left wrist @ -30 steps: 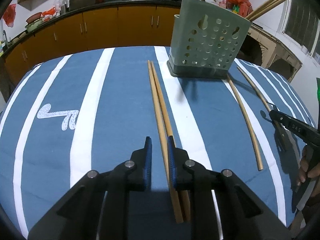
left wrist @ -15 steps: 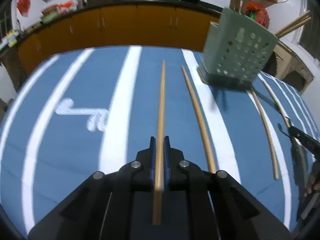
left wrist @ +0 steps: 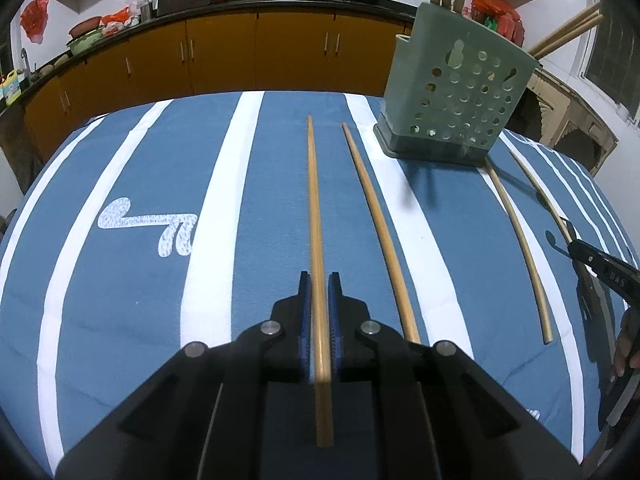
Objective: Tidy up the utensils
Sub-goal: 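Lift the left tool's chopstick upright over the green holder while the right tool carries its chopstick there, then lower the left tool's chopstick into the holder and open it while the right tool releases its chopstick, then close the left tool on another wooden chopstick while the right tool grasps one too, then adjust the left tool's grip on its chopstick while the right tool holds its chopstick, then lift the left tool's chopstick upright over the green holder while the right tool carries its chopstick there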
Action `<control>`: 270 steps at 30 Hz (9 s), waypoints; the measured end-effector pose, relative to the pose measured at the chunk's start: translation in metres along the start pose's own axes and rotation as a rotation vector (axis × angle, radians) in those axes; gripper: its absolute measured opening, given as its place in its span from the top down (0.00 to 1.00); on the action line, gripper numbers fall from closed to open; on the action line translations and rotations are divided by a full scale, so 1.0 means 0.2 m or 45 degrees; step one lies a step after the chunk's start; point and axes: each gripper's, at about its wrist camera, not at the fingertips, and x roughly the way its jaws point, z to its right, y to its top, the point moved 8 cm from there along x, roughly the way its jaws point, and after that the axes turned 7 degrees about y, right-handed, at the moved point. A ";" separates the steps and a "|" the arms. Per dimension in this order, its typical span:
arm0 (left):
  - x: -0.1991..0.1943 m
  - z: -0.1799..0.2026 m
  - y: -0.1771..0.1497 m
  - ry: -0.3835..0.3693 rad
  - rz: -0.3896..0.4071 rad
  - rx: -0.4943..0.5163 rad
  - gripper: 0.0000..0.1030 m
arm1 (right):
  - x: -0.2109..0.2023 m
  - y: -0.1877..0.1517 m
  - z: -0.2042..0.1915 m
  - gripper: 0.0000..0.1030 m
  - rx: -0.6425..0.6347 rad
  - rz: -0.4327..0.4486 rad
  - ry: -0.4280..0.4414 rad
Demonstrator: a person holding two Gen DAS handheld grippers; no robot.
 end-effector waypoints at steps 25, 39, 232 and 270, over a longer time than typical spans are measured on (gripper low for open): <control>-0.06 0.02 -0.09 0.093 0.000 0.060 0.91 | -0.02 -0.04 -0.01 0.91 -0.007 -0.004 0.012; -0.28 -0.04 0.06 0.038 0.127 0.041 0.92 | -0.29 0.08 -0.01 0.93 -0.024 0.182 0.068; 0.02 -0.04 0.04 0.117 0.001 -0.034 0.89 | 0.04 0.01 -0.10 0.92 -0.059 -0.012 0.018; -0.30 0.03 0.11 0.086 0.164 0.122 0.93 | -0.35 0.14 -0.08 0.93 -0.103 0.259 0.051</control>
